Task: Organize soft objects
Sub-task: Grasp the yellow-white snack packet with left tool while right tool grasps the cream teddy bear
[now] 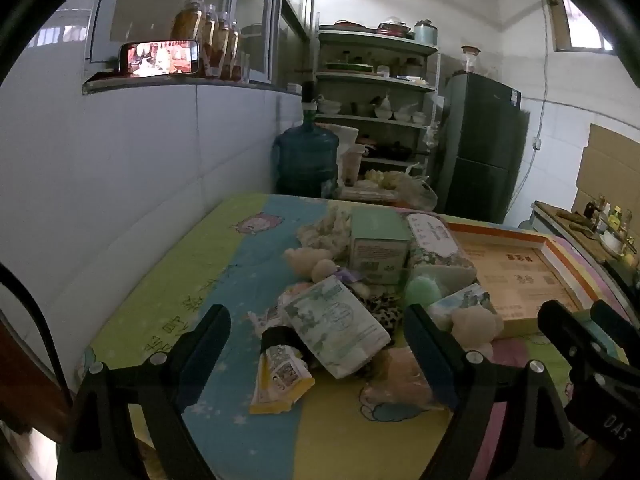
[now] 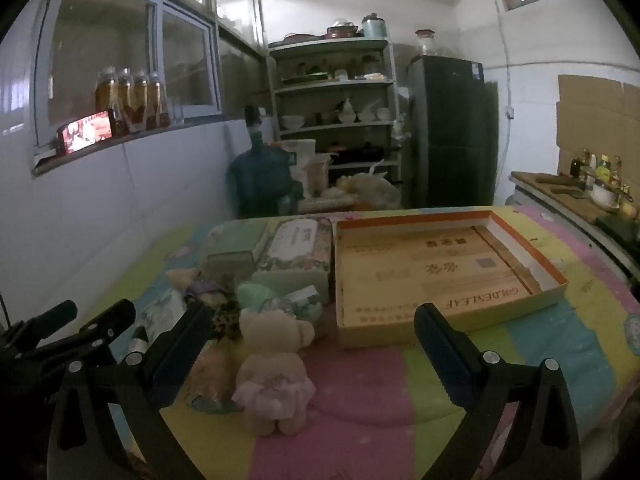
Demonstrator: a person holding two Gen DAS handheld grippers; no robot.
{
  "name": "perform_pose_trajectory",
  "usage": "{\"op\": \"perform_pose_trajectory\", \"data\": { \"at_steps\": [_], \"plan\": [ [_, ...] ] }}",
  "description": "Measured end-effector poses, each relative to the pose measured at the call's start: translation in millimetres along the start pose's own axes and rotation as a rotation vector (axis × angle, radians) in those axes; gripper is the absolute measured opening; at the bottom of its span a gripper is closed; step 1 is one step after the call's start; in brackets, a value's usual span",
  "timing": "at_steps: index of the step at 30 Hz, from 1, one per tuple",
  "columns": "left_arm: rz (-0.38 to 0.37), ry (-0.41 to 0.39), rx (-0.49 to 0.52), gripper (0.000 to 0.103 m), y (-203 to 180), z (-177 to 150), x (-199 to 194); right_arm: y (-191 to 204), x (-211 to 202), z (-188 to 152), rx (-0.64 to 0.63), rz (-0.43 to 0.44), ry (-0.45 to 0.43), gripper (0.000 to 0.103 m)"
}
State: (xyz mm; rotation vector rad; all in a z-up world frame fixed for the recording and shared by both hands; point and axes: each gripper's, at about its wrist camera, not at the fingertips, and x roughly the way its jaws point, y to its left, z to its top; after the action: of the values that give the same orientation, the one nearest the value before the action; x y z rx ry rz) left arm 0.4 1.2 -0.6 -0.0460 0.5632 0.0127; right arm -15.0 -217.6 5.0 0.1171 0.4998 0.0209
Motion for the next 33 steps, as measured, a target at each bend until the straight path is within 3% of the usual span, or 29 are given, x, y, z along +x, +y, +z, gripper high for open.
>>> {"op": "perform_pose_trajectory", "data": {
  "at_steps": [21, 28, 33],
  "plan": [
    [0.027, 0.000, -0.016, 0.088, 15.9, -9.4, 6.4, 1.4, 9.3, -7.8, -0.005, 0.025, 0.033, 0.101],
    [0.006, 0.015, -0.052, 0.088, 29.2, -19.3, 11.6, 5.9, 26.5, -23.9, -0.040, 0.049, 0.111, 0.101],
    [-0.006, 0.019, -0.096, 0.088, 48.4, -29.5, 16.9, -0.7, 46.1, -31.0, 0.014, 0.079, 0.187, 0.101]
  ]
}}
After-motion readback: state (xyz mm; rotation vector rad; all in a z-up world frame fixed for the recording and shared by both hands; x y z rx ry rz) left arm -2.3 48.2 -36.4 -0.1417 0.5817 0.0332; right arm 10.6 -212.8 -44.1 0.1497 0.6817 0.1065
